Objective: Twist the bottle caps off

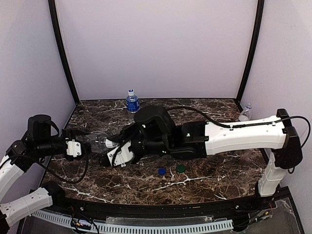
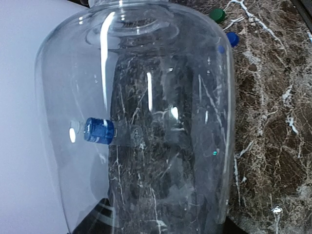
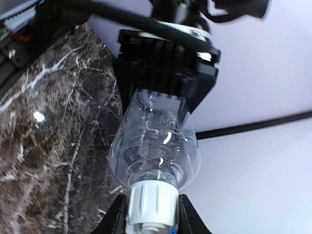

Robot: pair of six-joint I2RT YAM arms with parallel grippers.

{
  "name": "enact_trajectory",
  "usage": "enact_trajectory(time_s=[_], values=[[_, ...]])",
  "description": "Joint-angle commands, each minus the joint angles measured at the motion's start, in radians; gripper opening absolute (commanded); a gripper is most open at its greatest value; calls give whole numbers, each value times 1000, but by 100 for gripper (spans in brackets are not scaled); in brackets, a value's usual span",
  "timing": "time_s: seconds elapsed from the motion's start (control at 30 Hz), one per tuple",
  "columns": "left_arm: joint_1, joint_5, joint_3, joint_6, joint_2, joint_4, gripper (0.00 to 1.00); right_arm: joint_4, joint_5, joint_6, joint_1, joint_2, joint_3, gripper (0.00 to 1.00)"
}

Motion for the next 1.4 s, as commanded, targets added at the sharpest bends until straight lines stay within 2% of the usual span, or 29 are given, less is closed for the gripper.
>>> enact_trajectory(time_s=[0.0, 0.1, 0.17, 0.27, 0.33, 0.37, 0.4, 0.43, 0.47, 0.63, 0.77, 0.83, 0.87, 0.93, 1.0, 1.1, 1.13, 1.23, 1.37], values=[[0, 112, 44, -45, 3, -75, 36, 279, 98, -589, 50, -49, -218, 0], [1, 139, 41, -57, 2, -104, 37, 467, 117, -765, 50, -55, -284, 0], [1, 143, 39, -71, 3, -105, 37, 512, 131, -837, 50, -47, -302, 0], [1, 140, 37, -88, 0, -102, 37, 563, 161, -880, 49, -30, -314, 0], [1, 131, 32, -96, -3, -95, 37, 661, 170, -872, 50, -24, -338, 0], [0, 119, 29, -105, -5, -90, 37, 727, 173, -849, 50, -21, -350, 18], [1, 104, 22, -111, -6, -75, 37, 786, 172, -820, 50, -23, -359, 42], [1, 94, 18, -125, -9, -66, 37, 811, 176, -769, 49, -27, -360, 60], [2, 75, 10, -134, -11, -39, 37, 808, 181, -713, 48, -34, -355, 72], [2, -36, -27, -216, -22, 105, 37, 646, 176, -361, 35, -91, -318, 98], [2, -132, -59, -231, -26, 222, 38, 556, 112, -140, 26, -144, -325, 98], [3, -151, -65, -230, -26, 251, 37, 472, 83, -2, 13, -153, -294, 99], [3, -167, -67, -229, -26, 272, 37, 375, 51, 95, -2, -152, -256, 99], [3, -202, -80, -215, -28, 312, 37, 241, -46, 364, -47, -138, -153, 99], [2, -247, -97, -183, -28, 353, 37, 139, -206, 664, -111, -109, -43, 99], [2, -309, -119, -115, -25, 404, 37, 136, -381, 1058, -194, -62, 30, 99], [2, -331, -122, -97, -24, 412, 37, 143, -386, 1215, -209, -44, 45, 99], [1, -363, -133, -64, -20, 442, 37, 149, -387, 1447, -225, 4, 74, 97], [1, -370, -152, -3, -15, 481, 37, 127, -428, 1567, -227, 75, 158, 90]])
